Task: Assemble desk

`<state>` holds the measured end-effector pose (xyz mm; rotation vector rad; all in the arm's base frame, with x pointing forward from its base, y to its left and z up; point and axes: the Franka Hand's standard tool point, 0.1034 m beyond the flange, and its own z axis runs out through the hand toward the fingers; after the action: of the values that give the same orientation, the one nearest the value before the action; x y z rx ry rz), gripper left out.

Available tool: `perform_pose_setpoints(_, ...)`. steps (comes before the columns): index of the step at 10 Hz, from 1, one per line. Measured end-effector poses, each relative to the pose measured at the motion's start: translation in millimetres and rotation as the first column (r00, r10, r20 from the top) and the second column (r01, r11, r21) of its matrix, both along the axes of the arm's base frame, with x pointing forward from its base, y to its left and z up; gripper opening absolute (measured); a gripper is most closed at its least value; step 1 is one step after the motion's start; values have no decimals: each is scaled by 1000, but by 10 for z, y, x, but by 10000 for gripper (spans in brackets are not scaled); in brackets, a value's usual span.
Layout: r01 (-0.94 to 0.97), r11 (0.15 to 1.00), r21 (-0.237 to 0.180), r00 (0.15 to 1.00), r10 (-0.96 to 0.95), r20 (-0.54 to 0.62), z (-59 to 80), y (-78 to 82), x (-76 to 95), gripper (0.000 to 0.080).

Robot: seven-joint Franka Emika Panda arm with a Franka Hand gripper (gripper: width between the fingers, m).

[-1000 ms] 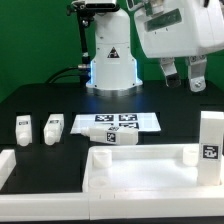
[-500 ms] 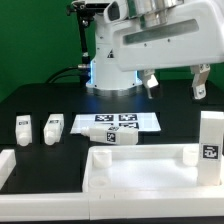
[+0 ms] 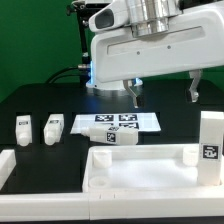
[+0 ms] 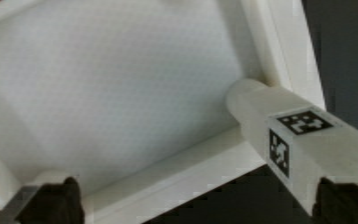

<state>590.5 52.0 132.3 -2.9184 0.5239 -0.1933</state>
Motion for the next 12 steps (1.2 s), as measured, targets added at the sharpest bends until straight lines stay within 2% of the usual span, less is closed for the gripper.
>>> perform_pose_setpoints(2,-155,987,-33,988,155,16,-19,-32,-14,649)
perform_pose_setpoints(3,-320,944,-79,947,321,8,-78,-89,-81,649)
perform_pose_setpoints(5,-572,800,-182,813,583,4,-122,-112,-142,649)
perform_pose_setpoints(6,-643,738,-206,754,657,2,-161,-128,-176,649)
perform_pose_setpoints(9,-747,621,-237,643,765,-24,-161,-178,-169,649)
perform_pose_setpoints(10,-791,559,-248,584,811,-39,-172,-202,-177,649)
perform_pose_setpoints(11,-811,535,-237,562,825,-62,-241,-223,-243,649)
perform_pose_setpoints(12,-855,461,-237,495,862,-109,-344,-228,-369,649)
